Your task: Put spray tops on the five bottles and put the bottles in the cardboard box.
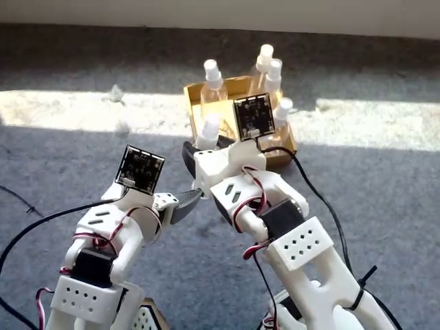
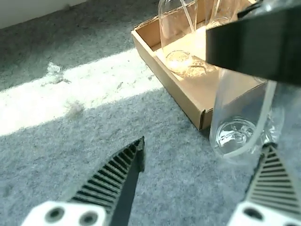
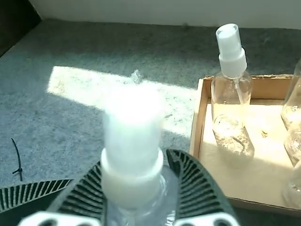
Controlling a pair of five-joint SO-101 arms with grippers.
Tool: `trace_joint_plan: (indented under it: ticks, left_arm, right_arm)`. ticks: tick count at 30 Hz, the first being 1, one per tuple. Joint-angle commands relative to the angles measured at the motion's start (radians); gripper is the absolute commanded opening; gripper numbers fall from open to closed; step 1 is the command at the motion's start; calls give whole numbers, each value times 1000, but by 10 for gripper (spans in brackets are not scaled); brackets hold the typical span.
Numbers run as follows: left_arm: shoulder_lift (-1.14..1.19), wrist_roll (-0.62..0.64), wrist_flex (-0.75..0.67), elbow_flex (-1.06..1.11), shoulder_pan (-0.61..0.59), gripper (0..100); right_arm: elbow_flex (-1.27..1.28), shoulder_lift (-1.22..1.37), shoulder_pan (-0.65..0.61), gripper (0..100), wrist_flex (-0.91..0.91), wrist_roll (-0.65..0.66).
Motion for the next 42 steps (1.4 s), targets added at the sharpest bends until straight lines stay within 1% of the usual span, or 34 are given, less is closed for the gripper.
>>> trace_joint_plan:
  ticks: [1, 4, 6, 8, 12, 15, 21, 26, 29, 32, 35, 38, 42]
  left_arm:
    - [-2, 8, -23, -13, 1, 340]
    - [-2, 8, -23, -12, 5, 340]
    - [-4, 8, -23, -12, 5, 340]
    - [-4, 8, -23, -12, 8, 340]
    - [-4, 8, -23, -12, 4, 340]
    - [-4, 8, -23, -4, 2, 340]
    - [-4, 6, -23, 8, 1, 340]
    - [-4, 6, -23, 13, -1, 340]
    - [-4, 8, -28, 12, -53, 340]
    - [-4, 14, -29, 5, -168, 340]
    - [-2, 12, -29, 10, -260, 340]
    - [-2, 12, -26, 13, -295, 340]
    - [-2, 11, -25, 15, -298, 340]
  right_arm:
    - [-59, -22, -39, 4, 1, 23]
    - [-59, -22, -21, 4, -10, 25]
    - [-58, -22, 19, 4, -70, 37]
    - [-54, -8, 79, 4, -159, 84]
    - [-59, 102, 157, 4, -286, 130]
    - [-59, 194, 168, 4, -403, 164]
    - [-50, 305, 170, 4, -610, 180]
    - [-53, 386, 196, 4, -636, 178]
    - [-54, 437, 197, 4, -636, 176]
    - [-58, 479, 197, 4, -645, 172]
    - [-51, 521, 196, 4, -751, 176]
    - [-56, 568, 196, 4, -785, 176]
    - [-56, 613, 196, 4, -788, 178]
